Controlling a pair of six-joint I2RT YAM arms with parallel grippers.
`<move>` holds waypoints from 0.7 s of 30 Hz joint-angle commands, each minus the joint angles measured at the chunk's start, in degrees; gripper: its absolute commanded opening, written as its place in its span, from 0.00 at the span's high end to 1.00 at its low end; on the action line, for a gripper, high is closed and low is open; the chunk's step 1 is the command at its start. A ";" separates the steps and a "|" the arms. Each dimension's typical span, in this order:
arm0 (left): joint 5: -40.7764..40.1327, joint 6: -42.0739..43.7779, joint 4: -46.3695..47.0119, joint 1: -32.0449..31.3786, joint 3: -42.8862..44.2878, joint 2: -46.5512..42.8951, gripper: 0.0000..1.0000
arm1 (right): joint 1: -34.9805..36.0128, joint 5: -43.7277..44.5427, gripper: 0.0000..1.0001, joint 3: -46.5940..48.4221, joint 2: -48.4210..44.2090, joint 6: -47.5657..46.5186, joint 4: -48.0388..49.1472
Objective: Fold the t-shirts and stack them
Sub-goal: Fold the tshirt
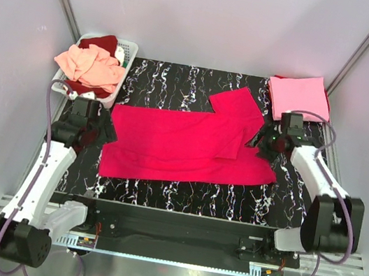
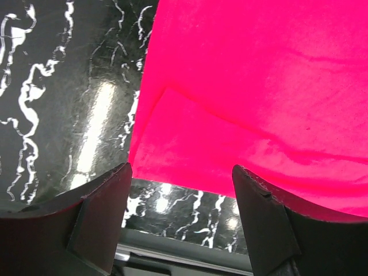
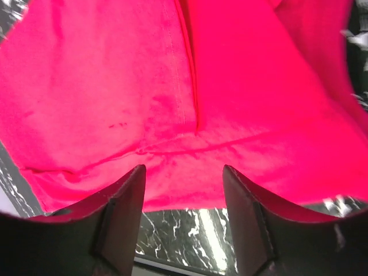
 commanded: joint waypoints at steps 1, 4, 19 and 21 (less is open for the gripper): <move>-2.44 2.68 1.61 0.09 -0.71 -4.17 0.23 | 1.66 -1.97 0.39 2.46 5.13 2.11 4.88; -3.59 2.41 2.92 0.09 -1.59 -6.37 0.22 | 3.24 -1.53 0.41 5.18 10.57 1.67 5.06; -4.47 2.06 2.93 0.36 -1.86 -6.38 0.22 | 7.46 0.23 0.47 6.78 20.87 3.86 6.64; -4.56 2.06 3.01 0.36 -1.86 -6.38 0.22 | 7.64 0.66 0.48 6.07 21.13 4.74 6.90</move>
